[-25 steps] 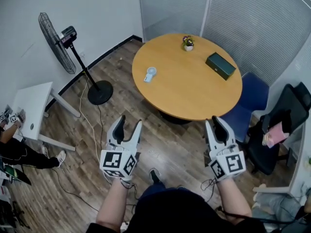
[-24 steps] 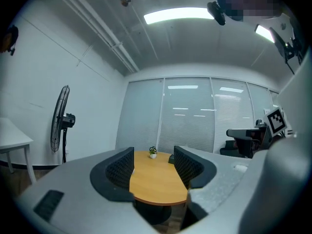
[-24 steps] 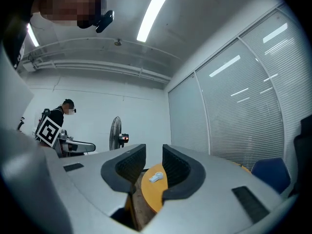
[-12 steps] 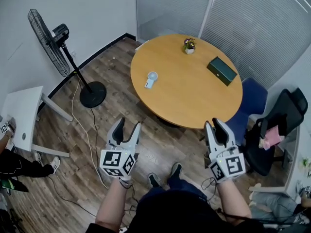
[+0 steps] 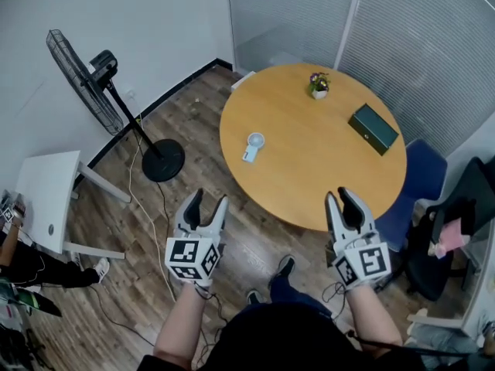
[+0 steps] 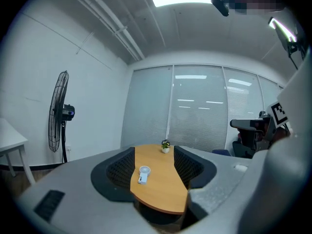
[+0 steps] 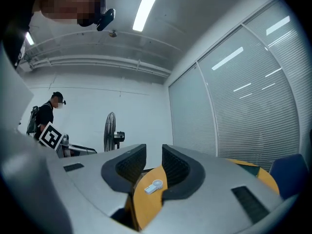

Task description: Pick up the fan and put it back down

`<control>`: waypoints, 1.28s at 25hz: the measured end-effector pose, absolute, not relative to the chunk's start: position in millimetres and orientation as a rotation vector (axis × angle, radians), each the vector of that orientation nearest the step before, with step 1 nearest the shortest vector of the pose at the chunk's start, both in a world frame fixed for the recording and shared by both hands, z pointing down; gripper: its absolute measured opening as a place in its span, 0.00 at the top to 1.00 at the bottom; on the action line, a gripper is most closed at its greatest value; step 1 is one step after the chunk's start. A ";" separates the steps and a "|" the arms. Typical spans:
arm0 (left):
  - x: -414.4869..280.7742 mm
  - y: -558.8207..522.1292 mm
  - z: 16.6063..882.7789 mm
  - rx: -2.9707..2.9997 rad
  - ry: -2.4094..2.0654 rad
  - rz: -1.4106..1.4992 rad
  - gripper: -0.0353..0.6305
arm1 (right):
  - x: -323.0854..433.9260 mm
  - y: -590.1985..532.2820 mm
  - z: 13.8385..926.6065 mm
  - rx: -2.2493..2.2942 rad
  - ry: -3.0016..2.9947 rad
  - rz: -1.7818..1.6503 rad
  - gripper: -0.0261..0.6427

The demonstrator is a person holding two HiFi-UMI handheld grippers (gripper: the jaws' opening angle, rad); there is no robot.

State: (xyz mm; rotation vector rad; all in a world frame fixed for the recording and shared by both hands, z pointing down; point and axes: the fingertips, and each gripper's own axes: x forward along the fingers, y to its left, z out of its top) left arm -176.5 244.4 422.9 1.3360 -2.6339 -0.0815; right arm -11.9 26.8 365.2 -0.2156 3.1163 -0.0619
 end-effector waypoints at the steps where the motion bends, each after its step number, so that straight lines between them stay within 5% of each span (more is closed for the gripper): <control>1: -185.7 236.2 421.1 1.326 -2.641 -0.066 0.58 | -21.3 16.7 365.6 -0.209 3.115 -0.069 0.80; 17: -288.7 99.6 480.4 1.259 -2.517 0.160 0.58 | -116.9 -123.1 389.3 -0.187 3.111 -0.222 0.81; 32: -401.1 -1.0 689.4 1.284 -2.037 0.376 0.58 | -156.3 -196.8 414.8 -0.706 3.115 -0.233 0.82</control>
